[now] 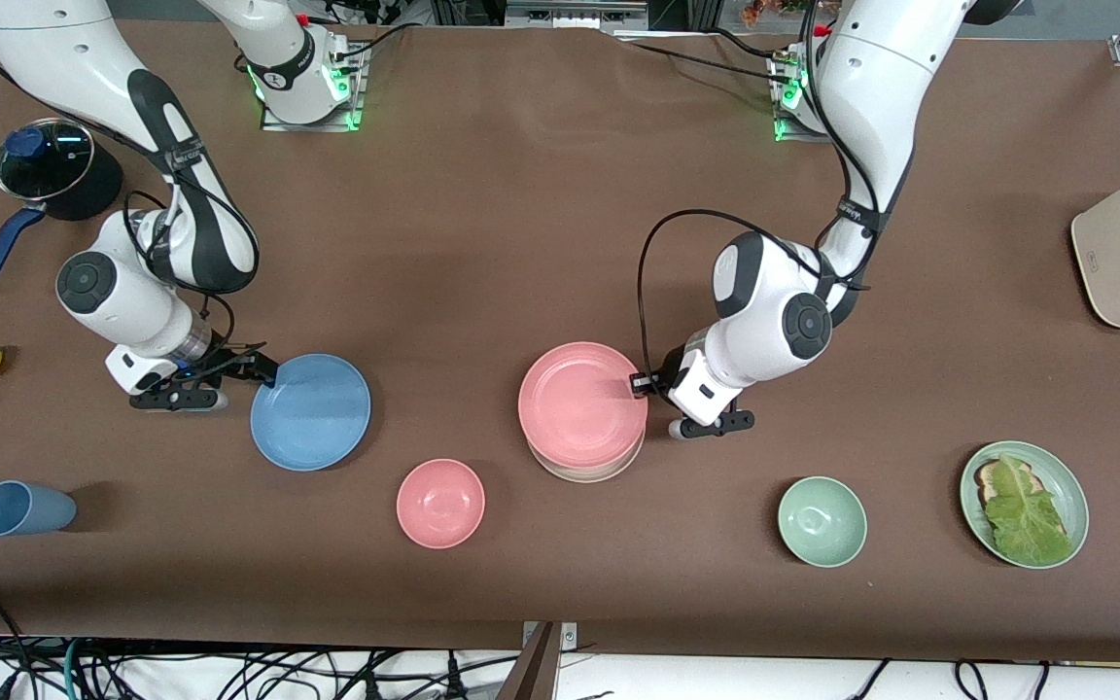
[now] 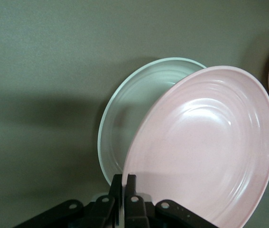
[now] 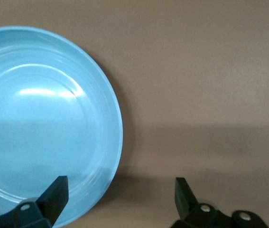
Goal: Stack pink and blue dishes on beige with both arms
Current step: 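Grasp the blue plate with the right gripper while the left gripper opens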
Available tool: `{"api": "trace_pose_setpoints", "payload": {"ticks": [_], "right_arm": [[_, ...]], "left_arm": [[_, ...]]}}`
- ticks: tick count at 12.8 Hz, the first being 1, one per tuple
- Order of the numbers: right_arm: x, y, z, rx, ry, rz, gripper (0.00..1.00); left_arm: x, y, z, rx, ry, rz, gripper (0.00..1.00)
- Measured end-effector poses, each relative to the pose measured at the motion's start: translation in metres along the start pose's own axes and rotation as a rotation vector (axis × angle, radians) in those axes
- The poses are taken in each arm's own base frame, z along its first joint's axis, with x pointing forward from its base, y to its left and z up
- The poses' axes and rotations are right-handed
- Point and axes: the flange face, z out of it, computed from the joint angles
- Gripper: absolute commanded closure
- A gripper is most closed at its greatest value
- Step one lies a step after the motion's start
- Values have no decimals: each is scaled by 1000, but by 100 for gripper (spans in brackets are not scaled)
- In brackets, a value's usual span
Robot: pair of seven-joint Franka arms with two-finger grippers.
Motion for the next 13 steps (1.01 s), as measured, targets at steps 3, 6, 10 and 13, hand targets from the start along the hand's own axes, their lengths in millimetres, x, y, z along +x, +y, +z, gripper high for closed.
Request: {"api": "trace_pose_setpoints", "payload": {"ticks": [3,6,10,13], "right_arm": [[10,0,9,0,2,1,17],[16,1,24,0,-3,1,49],[19,1,30,0,-6,1,87],[23,-1,26,2,4,1,100]], "left_arm": [[-1,-2,20,7,17,0,100],[0,-5,27,45,31,40,100],[3,-8,26,55,39,44,65],[7,-10,23,56,47,42,34]]}}
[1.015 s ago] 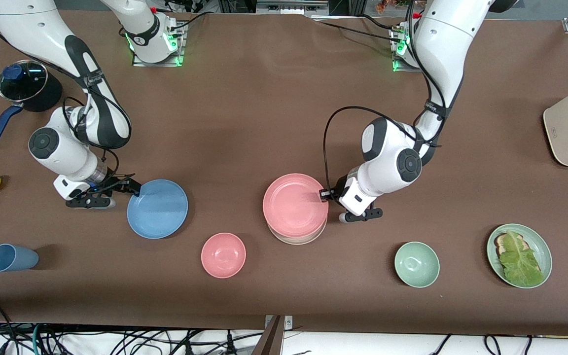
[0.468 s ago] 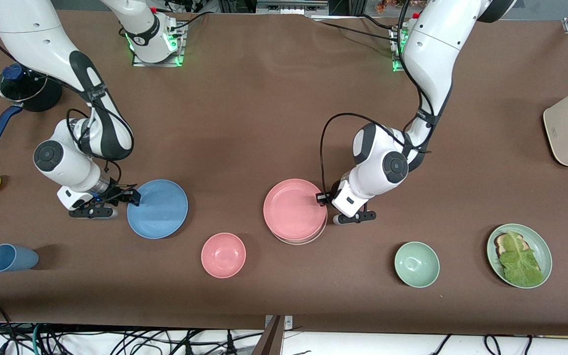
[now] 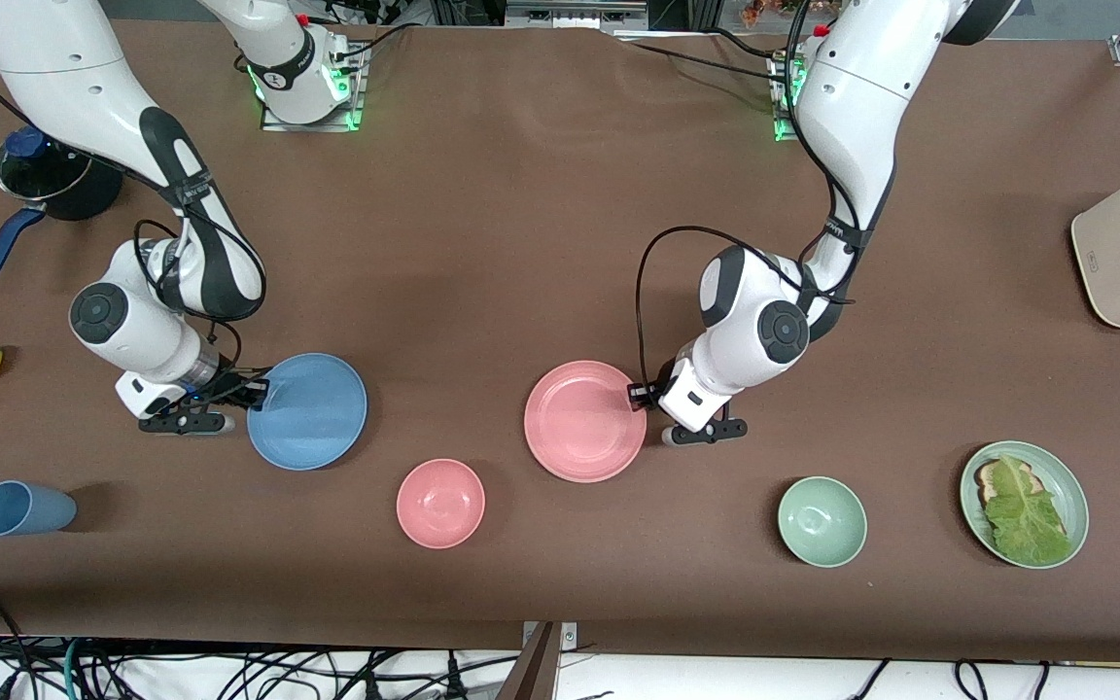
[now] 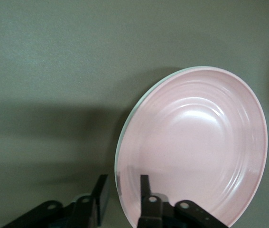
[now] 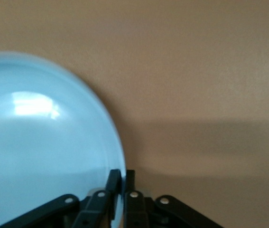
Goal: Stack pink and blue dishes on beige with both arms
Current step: 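Grasp the blue plate with the right gripper while the left gripper opens, then stack the blue plate with the right gripper while the left gripper withdraws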
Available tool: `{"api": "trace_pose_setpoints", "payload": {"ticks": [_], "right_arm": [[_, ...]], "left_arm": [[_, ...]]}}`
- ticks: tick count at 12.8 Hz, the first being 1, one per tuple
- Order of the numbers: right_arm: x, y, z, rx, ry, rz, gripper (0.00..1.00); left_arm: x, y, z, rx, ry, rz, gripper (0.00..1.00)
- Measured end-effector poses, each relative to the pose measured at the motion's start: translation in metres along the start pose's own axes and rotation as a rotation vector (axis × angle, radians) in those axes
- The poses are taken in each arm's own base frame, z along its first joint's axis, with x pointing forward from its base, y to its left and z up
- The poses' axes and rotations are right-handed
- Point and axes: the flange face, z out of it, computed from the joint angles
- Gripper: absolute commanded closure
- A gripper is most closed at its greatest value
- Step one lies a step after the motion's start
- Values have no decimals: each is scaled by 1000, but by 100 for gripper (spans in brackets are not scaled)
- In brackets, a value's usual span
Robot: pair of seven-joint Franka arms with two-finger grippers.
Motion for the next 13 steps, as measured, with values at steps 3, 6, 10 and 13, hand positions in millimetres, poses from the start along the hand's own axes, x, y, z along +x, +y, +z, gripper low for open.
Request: {"api": "trace_pose_setpoints", "payload": {"ticks": [3,6,10,13], "right_arm": [[6,-2,-7,3,-15,-3,100],[27,-12,-32,14,-59,-20,100],[73,-63,-109,43,-86,-92,100],[77,-109,-127,107,-95,-53,100]], "left_arm": [[8,5,-14,-12,17,2,26],[19,2,-54,6,-62,-6,26],[39,-18,-147,112,-175,2,17],[39,-27,-196,236,-232,39,14]]}}
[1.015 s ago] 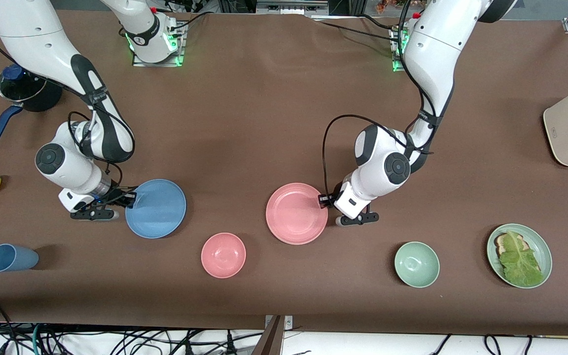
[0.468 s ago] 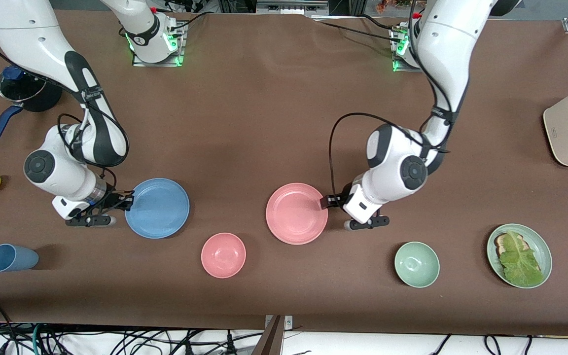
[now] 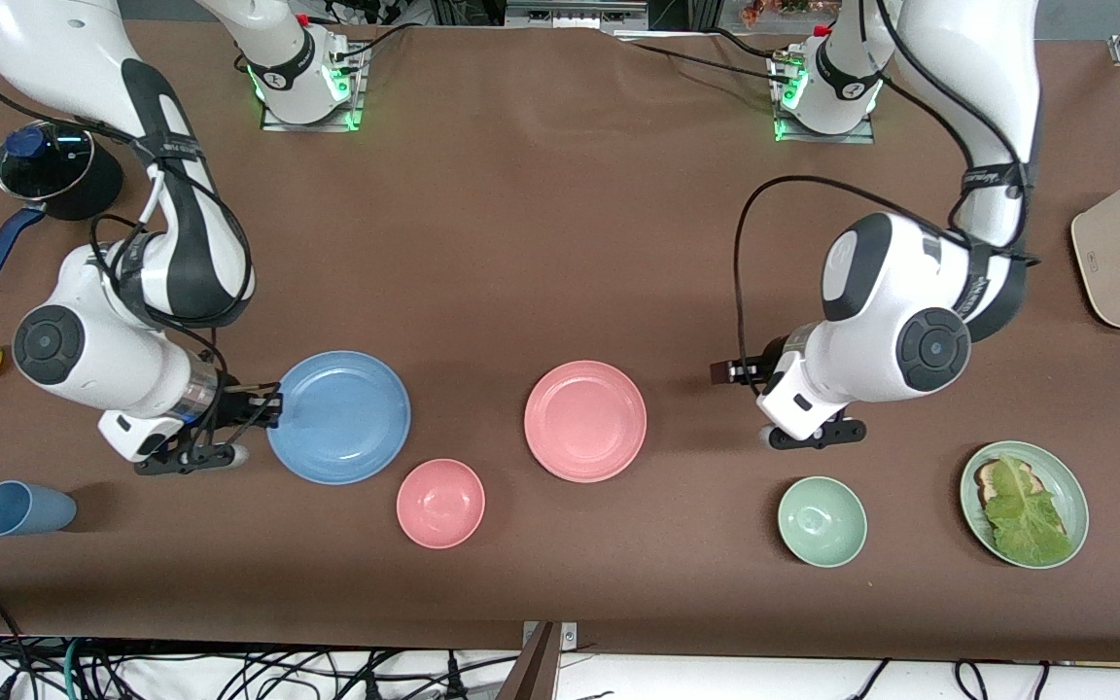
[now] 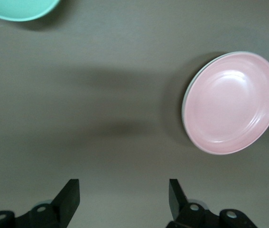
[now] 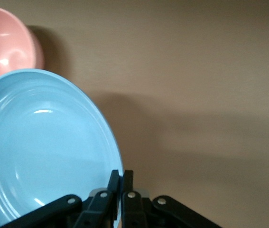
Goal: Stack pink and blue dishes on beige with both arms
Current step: 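Stack the blue plate with the right gripper while the left gripper withdraws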
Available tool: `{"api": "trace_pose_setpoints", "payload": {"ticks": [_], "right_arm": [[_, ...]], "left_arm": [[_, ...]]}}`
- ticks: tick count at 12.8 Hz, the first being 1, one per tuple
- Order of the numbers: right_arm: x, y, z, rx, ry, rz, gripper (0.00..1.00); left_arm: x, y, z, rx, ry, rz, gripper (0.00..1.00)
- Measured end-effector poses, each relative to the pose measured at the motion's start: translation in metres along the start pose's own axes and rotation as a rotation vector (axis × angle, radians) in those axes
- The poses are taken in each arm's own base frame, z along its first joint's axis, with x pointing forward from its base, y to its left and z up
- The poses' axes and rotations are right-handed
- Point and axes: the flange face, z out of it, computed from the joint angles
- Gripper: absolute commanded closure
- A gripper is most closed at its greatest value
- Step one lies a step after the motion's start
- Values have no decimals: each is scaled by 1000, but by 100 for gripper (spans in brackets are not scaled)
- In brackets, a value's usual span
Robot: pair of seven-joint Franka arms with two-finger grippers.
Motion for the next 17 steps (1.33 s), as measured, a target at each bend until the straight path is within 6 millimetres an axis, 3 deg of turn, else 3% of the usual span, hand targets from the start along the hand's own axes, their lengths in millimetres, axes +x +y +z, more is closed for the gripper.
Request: {"api": "trace_pose_setpoints", "payload": {"ticks": [1,3,6,8,9,12,15,17], "right_arm": [[-2,-21,3,18,-8,33,100],[-12,-82,14,27,-27,116,100],[-36,-189,42,37,-6,221,100],[-51,-239,67,55,23,287,100],[-57,-257,80,67,40,320,100],[-62,-285,107,90,62,398,100],[-61,-305,125,98,63,438,100],[-58,-307,132,105,74,443,100]], "left_arm": [[-1,-8,-10,21,-15,12,14],[5,-37,-29,31,-37,57,13],[20,-110,-49,31,-56,101,11],[27,-154,-62,45,-42,106,8],[27,-170,-69,52,-34,103,8],[25,-202,-80,49,-43,106,8],[18,-205,-87,41,-69,112,1],[7,-204,-109,31,-45,118,0]]}}
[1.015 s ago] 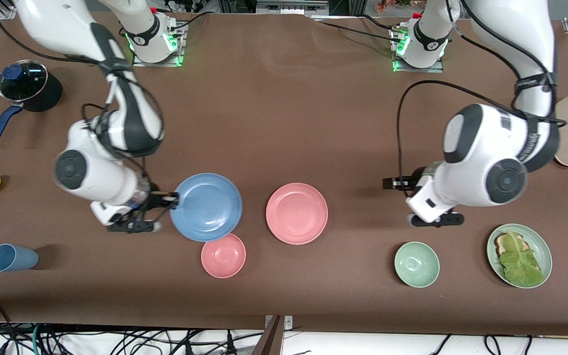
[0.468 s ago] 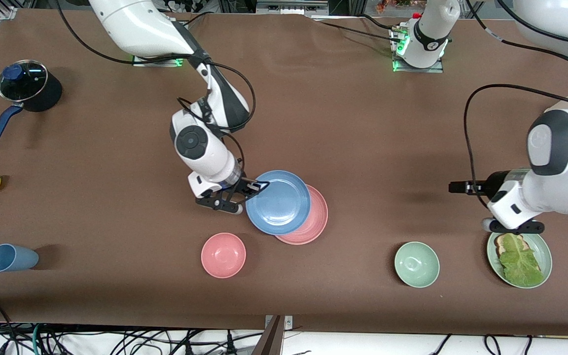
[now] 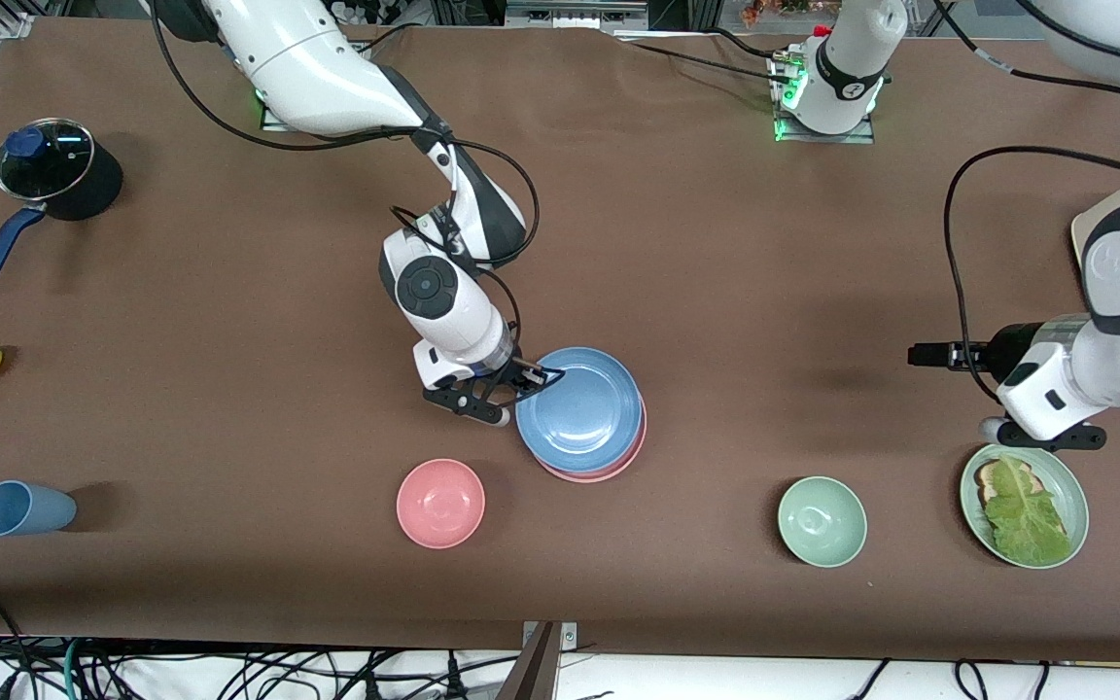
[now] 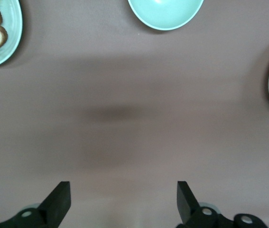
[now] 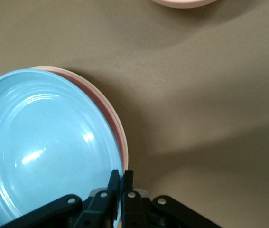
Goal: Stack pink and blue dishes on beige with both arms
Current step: 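Stack the blue plate with the right gripper while the left gripper withdraws, then open the right gripper and draw it back from the plate stack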
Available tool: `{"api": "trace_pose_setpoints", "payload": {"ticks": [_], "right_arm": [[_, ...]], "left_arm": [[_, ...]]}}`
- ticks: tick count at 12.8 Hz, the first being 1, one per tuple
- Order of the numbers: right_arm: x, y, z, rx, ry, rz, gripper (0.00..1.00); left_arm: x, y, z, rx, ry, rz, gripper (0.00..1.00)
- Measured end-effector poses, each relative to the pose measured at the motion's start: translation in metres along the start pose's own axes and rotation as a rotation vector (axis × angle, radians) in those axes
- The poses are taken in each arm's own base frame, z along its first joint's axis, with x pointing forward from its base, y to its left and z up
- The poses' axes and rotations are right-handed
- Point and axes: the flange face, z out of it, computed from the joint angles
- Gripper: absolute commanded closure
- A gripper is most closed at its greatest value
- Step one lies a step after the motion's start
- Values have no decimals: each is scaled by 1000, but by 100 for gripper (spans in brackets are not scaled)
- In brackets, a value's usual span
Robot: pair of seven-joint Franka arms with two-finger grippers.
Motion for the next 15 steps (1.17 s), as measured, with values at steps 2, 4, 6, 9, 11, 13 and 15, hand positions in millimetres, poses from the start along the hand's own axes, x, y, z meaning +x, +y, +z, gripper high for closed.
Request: {"api": "trace_pose_setpoints", "payload": {"ticks": [2,4,6,9,11,13,15], "right_arm": [[3,1,7,6,10,5,90],[4,4,13,6,12,7,70],[6,4,12,3,19,4,57],[16,9,6,-52,40,-26,27],[31,12,-15,-126,34,-58,12],[54,19,-53,-169,19,-127,1],[82,40,-104,-197,-1,-196,1]], "left_arm": [[-20,-7,-29,-17,26,-5,0],[-35,-15,-50,-32,50,-11,0],[-40,-23,-57,-17,58,-19,0],[-45,-15,-61,89,52,4,0],[-54,-4,-74,104,74,22,0],[-69,3,-91,78,95,38,0],[-85,5,-93,42,79,56,0]]}}
